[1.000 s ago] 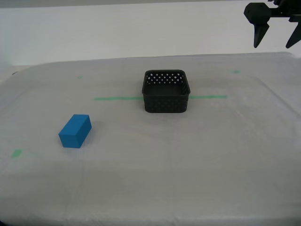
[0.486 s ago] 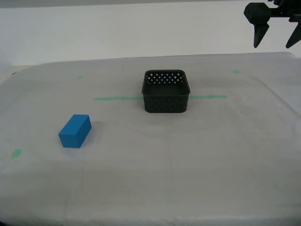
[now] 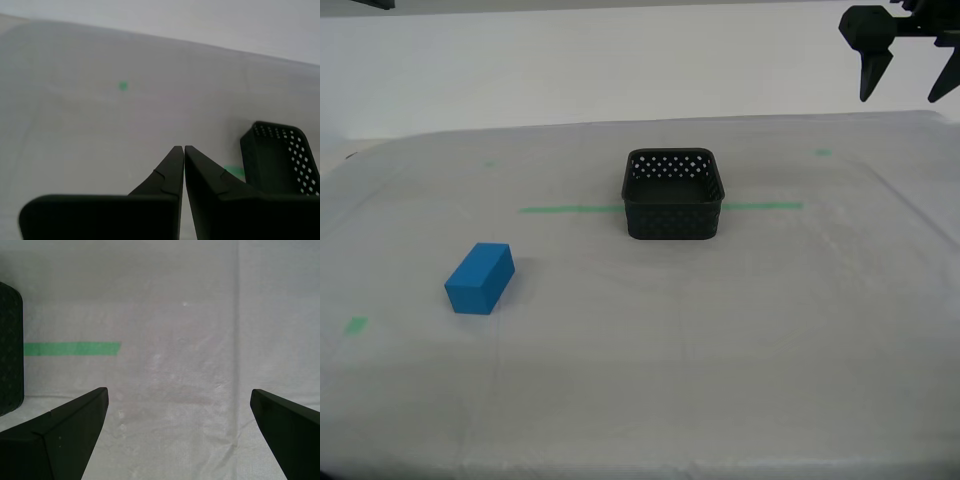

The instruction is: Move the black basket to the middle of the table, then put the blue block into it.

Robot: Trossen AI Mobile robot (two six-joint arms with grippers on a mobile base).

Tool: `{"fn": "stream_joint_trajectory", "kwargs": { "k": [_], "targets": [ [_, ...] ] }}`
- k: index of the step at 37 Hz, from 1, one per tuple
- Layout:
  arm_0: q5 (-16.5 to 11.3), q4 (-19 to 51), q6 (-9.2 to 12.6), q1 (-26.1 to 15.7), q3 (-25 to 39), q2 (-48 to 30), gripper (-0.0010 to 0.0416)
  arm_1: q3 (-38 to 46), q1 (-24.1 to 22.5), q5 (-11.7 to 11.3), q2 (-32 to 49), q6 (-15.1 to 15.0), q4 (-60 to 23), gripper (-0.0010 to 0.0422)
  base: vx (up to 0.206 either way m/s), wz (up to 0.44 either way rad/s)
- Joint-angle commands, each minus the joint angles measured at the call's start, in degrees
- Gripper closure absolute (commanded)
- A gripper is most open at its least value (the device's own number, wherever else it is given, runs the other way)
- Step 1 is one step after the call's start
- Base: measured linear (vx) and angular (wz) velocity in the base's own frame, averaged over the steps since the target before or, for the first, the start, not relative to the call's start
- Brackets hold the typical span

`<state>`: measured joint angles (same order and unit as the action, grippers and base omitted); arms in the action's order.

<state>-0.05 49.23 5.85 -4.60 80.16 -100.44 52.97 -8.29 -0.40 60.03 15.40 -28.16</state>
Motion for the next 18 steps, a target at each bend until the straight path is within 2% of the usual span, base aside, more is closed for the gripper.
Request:
{"fn": "stream_joint_trajectory", "kwargs": {
  "k": [1, 7, 18],
  "targets": [
    [0.0, 0.0, 0.0, 0.0, 0.0, 0.0, 0.0007, 1.0, -1.7, 0.1, 0.0, 2.7, -4.6, 0.0412, 0.0, 0.0],
    [0.0, 0.0, 0.0, 0.0, 0.0, 0.0, 0.0007, 1.3, -4.5, 0.1, 0.0, 6.8, -12.1, 0.0412, 0.0, 0.0],
    [0.0, 0.0, 0.0, 0.0, 0.0, 0.0, 0.0007, 1.3, -9.6, 0.5, 0.0, 11.6, -19.6, 0.0412, 0.0, 0.0]
  ]
}}
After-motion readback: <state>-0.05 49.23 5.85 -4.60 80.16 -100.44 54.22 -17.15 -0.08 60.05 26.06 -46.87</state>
